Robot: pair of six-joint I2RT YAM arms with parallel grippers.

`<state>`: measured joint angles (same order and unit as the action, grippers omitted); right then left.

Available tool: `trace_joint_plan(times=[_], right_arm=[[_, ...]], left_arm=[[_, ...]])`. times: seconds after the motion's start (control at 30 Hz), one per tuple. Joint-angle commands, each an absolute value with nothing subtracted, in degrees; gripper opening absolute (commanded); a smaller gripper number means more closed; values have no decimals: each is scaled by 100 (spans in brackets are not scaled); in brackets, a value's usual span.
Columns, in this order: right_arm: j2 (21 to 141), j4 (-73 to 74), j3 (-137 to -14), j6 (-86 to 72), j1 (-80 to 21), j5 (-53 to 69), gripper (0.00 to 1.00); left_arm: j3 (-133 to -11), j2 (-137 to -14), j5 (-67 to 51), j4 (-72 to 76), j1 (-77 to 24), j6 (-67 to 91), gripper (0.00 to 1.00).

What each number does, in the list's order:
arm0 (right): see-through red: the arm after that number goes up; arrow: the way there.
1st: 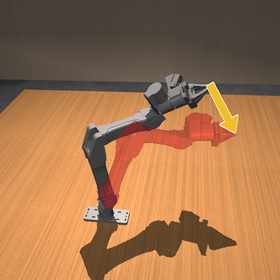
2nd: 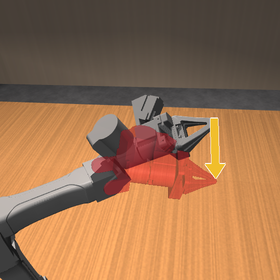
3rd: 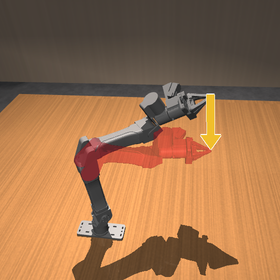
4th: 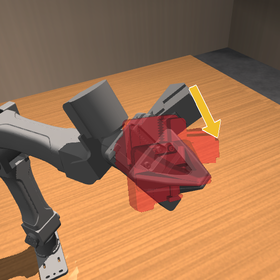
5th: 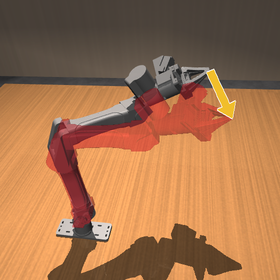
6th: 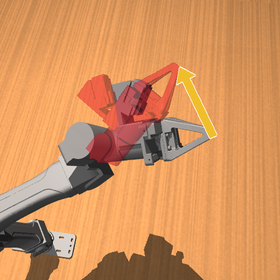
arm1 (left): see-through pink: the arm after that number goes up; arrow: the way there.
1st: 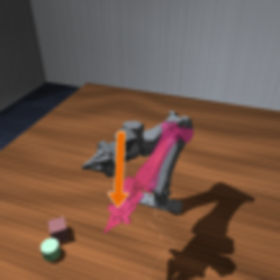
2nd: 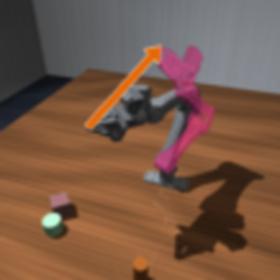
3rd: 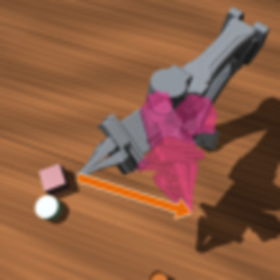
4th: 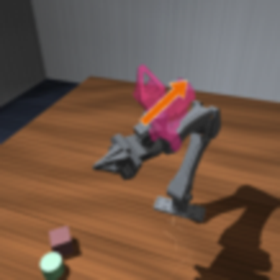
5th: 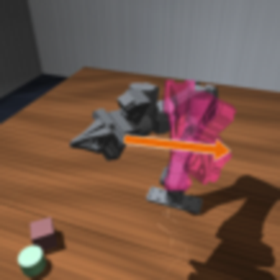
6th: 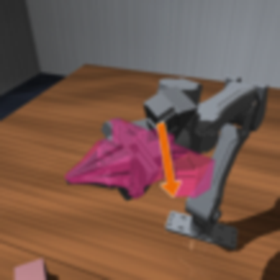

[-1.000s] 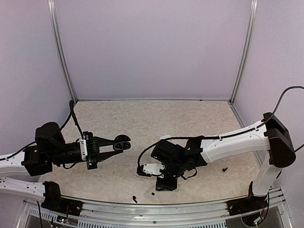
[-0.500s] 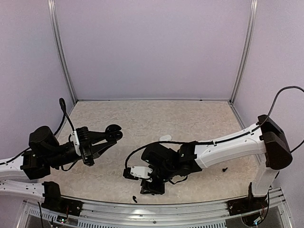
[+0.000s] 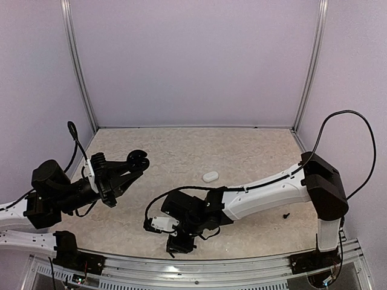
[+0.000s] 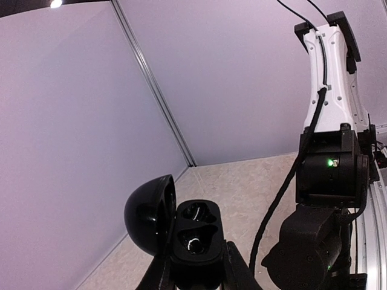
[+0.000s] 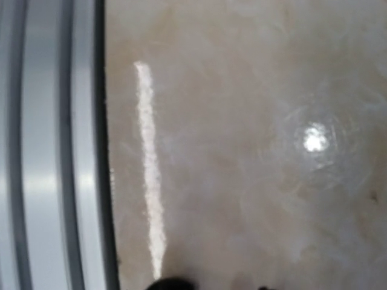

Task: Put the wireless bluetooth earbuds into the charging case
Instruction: Move the right earbud to the center of the board.

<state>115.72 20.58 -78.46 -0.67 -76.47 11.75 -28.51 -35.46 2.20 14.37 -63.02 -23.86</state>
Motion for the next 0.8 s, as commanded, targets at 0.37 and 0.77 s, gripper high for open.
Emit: trace_joint_plan(times=[0.37, 0.77], right_arm=[[11941, 2575, -8105, -203, -7829, 714, 50], [11996, 2793, -8184, -479, -7500, 53, 42]], left_arm=[[-2724, -3553, 97, 1699, -6227, -2323, 0], [-2709, -3625, 53, 1767, -6110, -2278, 0]])
